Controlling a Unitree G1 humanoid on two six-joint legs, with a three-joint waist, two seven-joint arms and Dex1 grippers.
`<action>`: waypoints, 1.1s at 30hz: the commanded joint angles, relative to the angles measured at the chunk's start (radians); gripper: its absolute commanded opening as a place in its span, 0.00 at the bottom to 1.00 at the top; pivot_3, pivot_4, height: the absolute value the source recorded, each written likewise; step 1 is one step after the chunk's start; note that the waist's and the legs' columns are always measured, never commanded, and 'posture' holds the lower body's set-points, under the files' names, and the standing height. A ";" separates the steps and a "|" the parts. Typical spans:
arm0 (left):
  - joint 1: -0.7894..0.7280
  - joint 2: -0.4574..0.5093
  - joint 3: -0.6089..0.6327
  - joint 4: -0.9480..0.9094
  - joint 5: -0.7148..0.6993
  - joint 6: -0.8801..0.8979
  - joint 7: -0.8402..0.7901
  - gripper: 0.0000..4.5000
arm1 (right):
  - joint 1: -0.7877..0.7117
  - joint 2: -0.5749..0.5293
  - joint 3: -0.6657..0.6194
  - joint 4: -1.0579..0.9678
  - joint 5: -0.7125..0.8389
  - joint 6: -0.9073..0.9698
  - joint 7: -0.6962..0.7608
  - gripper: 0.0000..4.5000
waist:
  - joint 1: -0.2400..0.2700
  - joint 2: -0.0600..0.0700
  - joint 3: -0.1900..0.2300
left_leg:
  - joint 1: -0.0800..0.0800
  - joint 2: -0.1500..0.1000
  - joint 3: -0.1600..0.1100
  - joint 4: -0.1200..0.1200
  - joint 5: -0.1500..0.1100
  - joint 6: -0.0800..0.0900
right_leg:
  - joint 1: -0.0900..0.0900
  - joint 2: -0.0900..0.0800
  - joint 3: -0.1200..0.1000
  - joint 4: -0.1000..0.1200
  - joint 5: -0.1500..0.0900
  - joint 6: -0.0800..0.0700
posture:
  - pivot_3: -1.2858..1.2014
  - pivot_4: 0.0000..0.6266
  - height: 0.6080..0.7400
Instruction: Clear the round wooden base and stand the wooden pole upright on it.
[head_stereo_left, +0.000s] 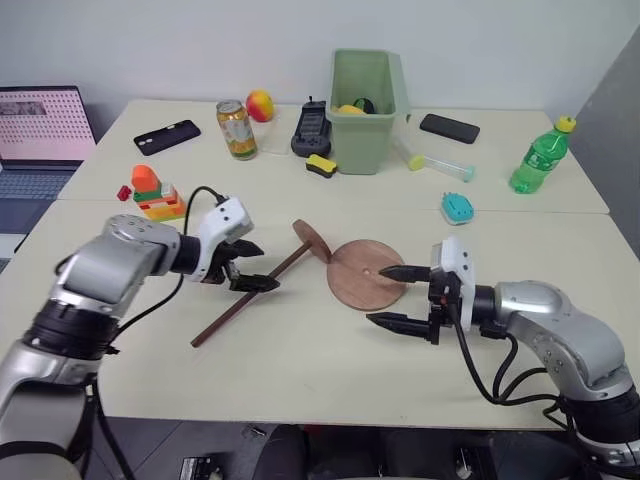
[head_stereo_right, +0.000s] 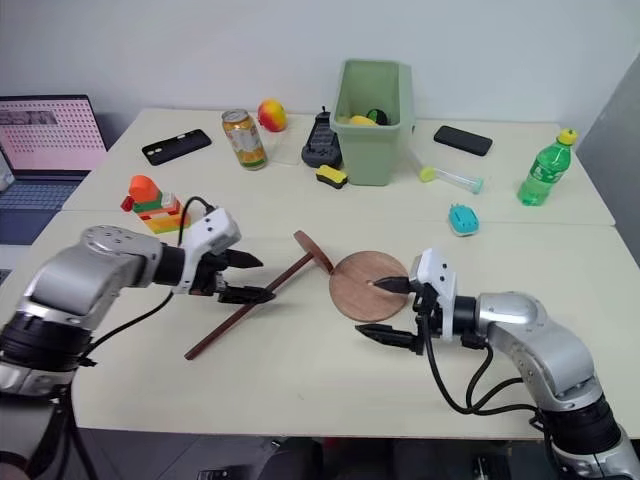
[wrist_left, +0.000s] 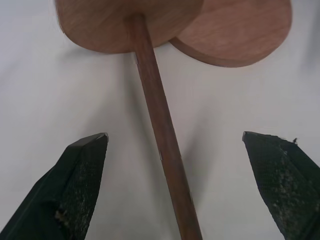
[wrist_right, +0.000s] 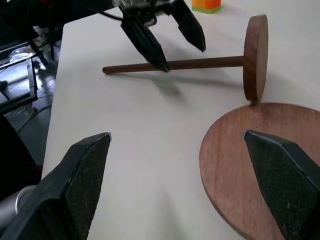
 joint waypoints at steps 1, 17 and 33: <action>-0.053 -0.025 -0.026 0.062 0.068 -0.057 -0.029 1.00 | 0.024 -0.001 -0.023 -0.090 0.030 0.016 -0.043 0.99 | -0.003 0.000 0.000 | 0.000 0.000 0.000 0.000 0.000 0.000 | 0.000 0.000 0.000 0.000 0.000 0.000 | 0.52 0.24 1.00; -0.097 -0.064 -0.025 0.134 0.141 -0.074 -0.135 0.41 | 0.011 -0.006 -0.066 -0.056 0.049 0.019 -0.110 1.00 | -0.003 0.000 0.000 | 0.000 0.000 -0.002 0.000 0.000 0.000 | 0.000 0.001 0.000 0.001 0.000 0.000 | 0.52 0.24 1.00; -0.135 -0.072 0.186 0.183 0.092 -0.058 -0.014 0.06 | -0.007 -0.037 -0.098 -0.035 0.074 0.026 -0.085 1.00 | -0.002 0.000 0.000 | 0.000 0.001 -0.006 0.001 0.000 0.000 | 0.001 0.000 0.000 0.001 0.000 0.000 | 0.52 0.24 1.00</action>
